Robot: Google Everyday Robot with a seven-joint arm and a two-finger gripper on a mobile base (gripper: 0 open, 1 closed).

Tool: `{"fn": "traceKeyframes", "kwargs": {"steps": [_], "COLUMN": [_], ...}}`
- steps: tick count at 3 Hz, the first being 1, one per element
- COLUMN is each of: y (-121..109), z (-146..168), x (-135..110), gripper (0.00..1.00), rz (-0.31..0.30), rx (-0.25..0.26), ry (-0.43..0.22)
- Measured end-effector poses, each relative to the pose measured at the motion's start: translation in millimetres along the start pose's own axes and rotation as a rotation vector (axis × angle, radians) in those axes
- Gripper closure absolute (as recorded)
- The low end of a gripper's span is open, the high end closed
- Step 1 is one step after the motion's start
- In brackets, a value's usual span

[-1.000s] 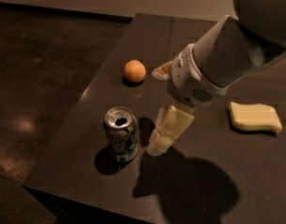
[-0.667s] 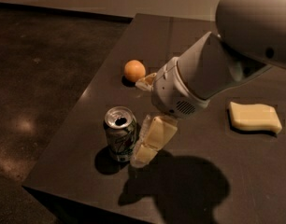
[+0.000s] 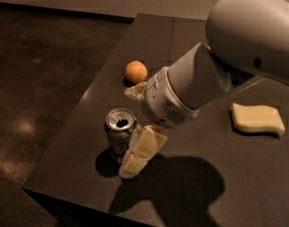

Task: Knock 7up can over

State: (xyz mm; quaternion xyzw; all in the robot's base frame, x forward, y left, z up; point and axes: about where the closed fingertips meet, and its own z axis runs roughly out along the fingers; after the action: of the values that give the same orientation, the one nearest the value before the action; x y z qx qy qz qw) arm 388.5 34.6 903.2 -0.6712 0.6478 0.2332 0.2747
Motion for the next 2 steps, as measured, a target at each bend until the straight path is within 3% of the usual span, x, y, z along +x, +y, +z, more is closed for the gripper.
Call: {"fn": "traceKeyframes", "kwargs": {"steps": [1,2], "y": [-0.3,-0.6], "z": [6.0,7.8], "x": [-3.4,-7.9], "gripper": [0.16,0.39], "rz": [-0.003,-0.001], "rx": [-0.011,-0.02], "ry": [-0.007,-0.02]}}
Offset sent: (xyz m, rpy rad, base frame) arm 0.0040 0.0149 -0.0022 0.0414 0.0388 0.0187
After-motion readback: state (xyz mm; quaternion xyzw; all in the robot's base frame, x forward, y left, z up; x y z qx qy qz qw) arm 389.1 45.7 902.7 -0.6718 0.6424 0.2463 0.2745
